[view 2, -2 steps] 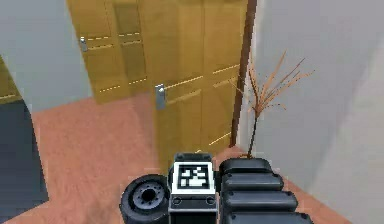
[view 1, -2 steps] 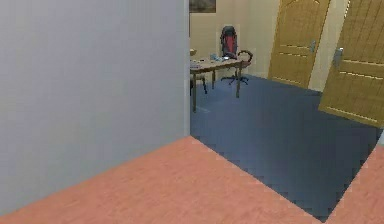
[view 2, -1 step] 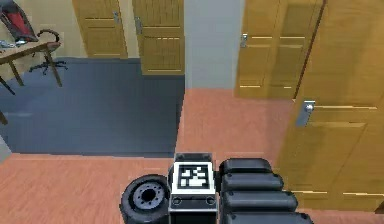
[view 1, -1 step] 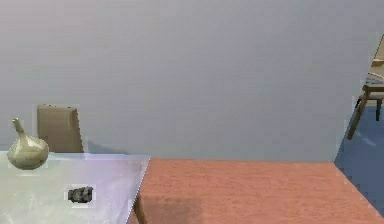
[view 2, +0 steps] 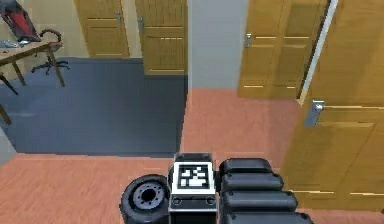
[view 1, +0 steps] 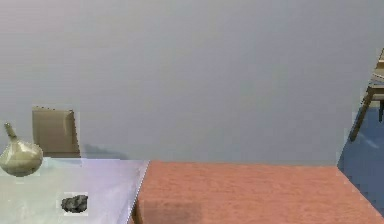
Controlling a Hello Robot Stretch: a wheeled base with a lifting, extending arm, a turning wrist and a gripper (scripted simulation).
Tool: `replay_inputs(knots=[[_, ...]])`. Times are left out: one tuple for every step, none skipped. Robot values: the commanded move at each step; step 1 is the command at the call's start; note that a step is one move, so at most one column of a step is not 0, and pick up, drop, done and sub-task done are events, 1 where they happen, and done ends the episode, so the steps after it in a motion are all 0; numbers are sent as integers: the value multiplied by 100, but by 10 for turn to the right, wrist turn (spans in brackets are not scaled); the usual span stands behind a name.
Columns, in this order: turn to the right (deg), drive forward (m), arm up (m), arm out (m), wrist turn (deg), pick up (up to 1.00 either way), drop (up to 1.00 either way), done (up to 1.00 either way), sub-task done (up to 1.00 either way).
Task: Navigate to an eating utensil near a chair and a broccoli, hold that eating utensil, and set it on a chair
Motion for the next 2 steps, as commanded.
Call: replay_inputs(knots=[[30, 0, 0, 0, 0, 0, 0, 0, 0], [0, 100, 0, 0, 0, 0, 0, 0, 0]])
